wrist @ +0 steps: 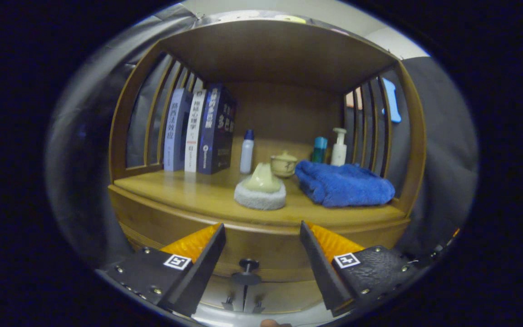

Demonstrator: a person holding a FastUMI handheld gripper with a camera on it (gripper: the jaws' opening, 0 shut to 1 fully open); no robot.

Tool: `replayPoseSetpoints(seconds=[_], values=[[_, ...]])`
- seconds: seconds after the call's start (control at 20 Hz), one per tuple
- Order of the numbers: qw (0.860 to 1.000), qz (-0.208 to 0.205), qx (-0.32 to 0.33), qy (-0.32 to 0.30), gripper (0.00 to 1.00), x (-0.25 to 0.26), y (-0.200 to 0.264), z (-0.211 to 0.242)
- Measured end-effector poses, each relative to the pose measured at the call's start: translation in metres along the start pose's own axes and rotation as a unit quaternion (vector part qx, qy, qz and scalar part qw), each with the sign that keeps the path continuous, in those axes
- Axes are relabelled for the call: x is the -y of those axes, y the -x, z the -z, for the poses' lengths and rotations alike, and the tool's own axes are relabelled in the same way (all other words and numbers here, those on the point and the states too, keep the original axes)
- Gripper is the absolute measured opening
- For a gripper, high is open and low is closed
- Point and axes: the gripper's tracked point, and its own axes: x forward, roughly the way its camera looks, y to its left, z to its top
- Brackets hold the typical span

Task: Pull open the drawer, take out the items inside it, and place them on the countertop above the cabinet.

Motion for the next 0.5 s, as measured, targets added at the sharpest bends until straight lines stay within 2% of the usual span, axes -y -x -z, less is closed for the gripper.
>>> replayPoseSetpoints(seconds=[0.2, 0.35, 0.5], values=[[0.993, -0.029, 0.106, 0.04, 0.98, 0.041, 0.017, -0.082], [0.984, -0.027, 0.164, 0.058, 0.98, 0.093, 0.03, -0.13], [0.98, -0.016, 0.19, 0.053, 0.98, 0.152, 0.047, -0.154]])
